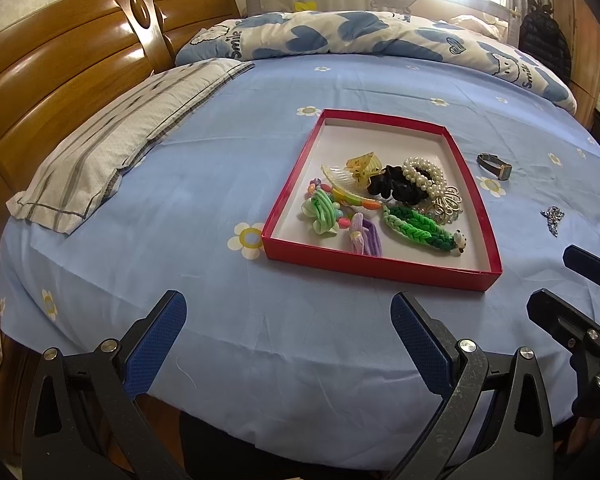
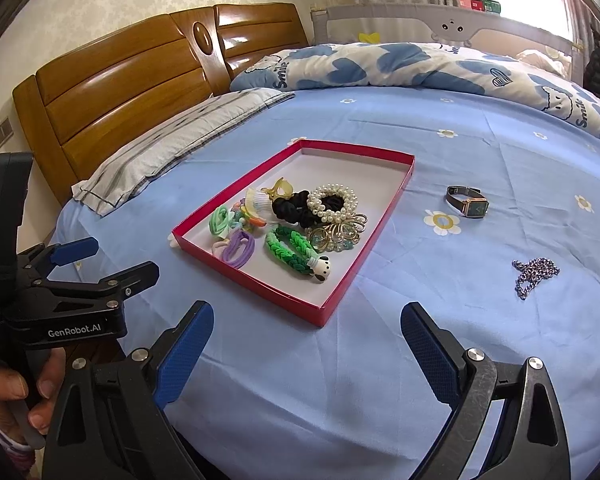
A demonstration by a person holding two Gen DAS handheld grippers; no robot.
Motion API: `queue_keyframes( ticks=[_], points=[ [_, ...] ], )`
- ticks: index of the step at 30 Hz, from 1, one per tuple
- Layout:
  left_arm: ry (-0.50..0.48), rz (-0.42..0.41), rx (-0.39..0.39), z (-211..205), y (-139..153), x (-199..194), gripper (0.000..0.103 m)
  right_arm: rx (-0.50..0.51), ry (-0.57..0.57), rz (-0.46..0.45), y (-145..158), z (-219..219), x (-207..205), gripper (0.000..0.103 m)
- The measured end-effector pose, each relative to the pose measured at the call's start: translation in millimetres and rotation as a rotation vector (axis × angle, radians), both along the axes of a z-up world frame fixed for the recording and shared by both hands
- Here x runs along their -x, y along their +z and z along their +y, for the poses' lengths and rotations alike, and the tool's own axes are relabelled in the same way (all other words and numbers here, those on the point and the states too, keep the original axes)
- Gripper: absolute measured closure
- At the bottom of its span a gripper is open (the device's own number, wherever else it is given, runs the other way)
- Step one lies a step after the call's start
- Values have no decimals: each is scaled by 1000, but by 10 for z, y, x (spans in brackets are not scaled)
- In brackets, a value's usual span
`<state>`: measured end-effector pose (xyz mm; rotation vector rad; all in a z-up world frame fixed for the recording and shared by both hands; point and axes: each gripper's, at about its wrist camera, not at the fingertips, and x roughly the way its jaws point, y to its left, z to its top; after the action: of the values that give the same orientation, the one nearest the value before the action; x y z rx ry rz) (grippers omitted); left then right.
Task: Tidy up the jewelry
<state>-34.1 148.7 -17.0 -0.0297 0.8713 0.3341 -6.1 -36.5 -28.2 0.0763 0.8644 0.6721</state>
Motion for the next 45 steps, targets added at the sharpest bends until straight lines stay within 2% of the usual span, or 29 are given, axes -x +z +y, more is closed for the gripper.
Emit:
queue_keyframes(
  ticks=[45],
  points=[
    [-3, -4, -11, -11, 9, -29, 0, -5, -3, -1, 52, 19, -13, 7]
  ],
)
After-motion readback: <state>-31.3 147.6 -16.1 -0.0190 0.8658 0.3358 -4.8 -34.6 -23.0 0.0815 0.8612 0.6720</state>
